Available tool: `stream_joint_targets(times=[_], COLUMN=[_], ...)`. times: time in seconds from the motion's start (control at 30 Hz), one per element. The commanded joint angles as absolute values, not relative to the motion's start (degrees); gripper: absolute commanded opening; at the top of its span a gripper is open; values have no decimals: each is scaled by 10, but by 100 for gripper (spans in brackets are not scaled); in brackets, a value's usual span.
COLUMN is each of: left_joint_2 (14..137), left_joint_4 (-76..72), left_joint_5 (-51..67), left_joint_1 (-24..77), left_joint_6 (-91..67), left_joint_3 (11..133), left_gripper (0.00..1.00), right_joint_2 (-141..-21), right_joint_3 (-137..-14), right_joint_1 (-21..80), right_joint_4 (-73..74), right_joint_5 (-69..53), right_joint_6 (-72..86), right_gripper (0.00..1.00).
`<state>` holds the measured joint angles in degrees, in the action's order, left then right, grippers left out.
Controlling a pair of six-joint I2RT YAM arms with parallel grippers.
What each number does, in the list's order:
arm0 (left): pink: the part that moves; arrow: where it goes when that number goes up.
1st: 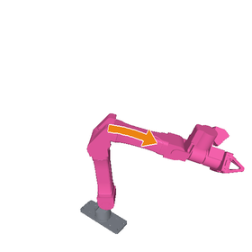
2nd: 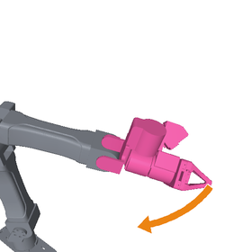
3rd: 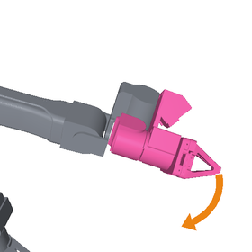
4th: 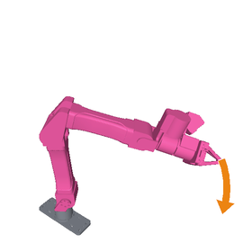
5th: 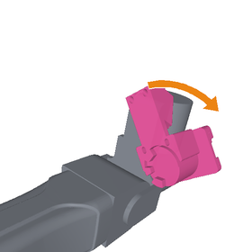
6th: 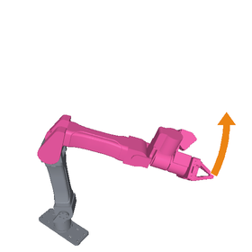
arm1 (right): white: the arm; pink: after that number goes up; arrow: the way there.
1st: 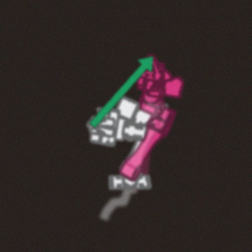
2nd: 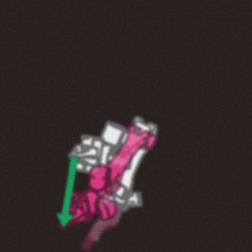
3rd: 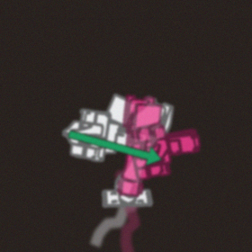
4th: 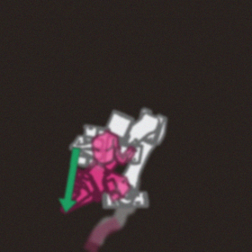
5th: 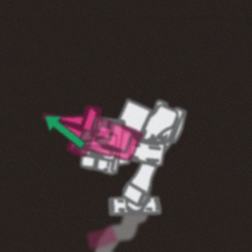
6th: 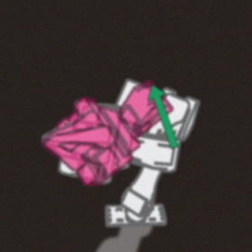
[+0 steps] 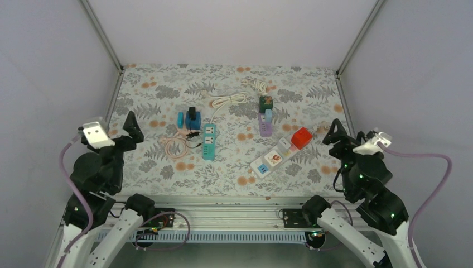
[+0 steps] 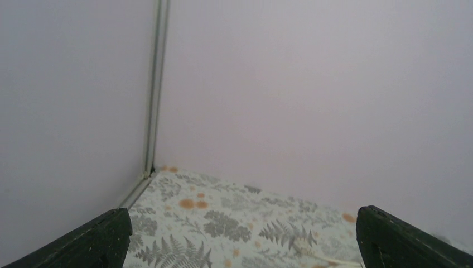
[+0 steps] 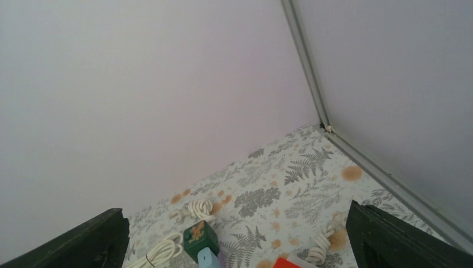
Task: Insert the plug
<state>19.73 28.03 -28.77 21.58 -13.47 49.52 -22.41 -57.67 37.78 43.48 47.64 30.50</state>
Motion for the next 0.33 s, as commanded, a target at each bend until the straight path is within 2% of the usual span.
stream_joint_targets(times=[0.0,0.3], left_joint_2=[151,170], left_joint_4=[243,266], left_joint_5=[-321,-341], left_joint_1=[213,214], left_joint_6=[-117,-115], left_joint_3=[484,504], left_gripper=[100,100], right_joint_2=[-191,-161], right_joint_3=[-565,-553], right_joint_1=[374,374], right_joint_4=[447,444], right_joint_5=[516,516], right_joint_6=[307,308], right_gripper=[100,100])
